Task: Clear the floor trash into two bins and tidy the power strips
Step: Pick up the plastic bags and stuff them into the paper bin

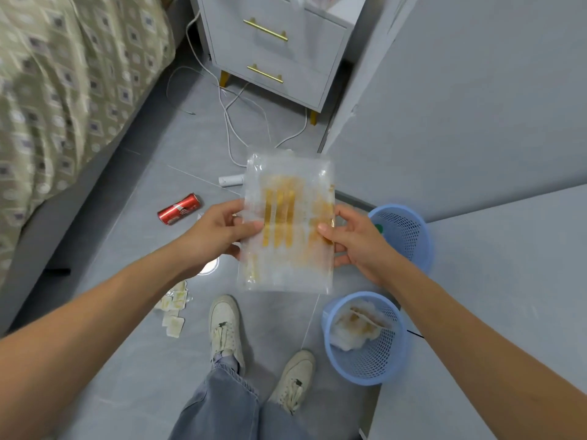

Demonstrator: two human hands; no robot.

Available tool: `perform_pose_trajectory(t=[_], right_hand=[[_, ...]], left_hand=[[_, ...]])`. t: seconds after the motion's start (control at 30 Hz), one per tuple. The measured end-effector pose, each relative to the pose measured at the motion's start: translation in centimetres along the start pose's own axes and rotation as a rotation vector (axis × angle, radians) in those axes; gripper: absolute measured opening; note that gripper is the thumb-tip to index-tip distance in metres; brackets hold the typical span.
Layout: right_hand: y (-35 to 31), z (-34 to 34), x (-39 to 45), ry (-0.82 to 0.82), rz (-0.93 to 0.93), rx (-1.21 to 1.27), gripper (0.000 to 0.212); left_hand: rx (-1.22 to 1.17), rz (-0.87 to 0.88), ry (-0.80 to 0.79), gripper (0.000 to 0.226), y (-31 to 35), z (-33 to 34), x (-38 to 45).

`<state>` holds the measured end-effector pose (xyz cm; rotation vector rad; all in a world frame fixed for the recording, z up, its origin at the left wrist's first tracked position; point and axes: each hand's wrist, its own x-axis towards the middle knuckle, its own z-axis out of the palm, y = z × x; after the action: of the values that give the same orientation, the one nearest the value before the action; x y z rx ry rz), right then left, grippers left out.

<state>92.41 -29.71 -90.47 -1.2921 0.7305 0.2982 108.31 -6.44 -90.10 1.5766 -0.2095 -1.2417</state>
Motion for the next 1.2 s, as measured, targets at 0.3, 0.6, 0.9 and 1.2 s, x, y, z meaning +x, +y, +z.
perform_pose_trajectory(t=[0.3,0.6,0.9,1.2], right_hand=[[-0.2,-0.7,-1.8,-0.083,-0.044,0.415,0.034],[1.7,-2.7,-3.7,0.061,-0.082,0.153,0.029],[8.0,-4.3,-8.5,0.391,-0.055,0.191,0.031],[26.1,-2.7,-16.0,0.844,0.208,0.134,0.050]], left_hand=[[-0.284,0.058,-0.065,0.026,1.7,0.5,0.4],[0.052,0.062,-0.085,0.027,1.4,2.6,0.2],[0.159,-0.012,0.092,0.020,-1.1,10.2,1.1],[0.621,0.045,-0.102,0.019,-15.0,21.2,1.7]])
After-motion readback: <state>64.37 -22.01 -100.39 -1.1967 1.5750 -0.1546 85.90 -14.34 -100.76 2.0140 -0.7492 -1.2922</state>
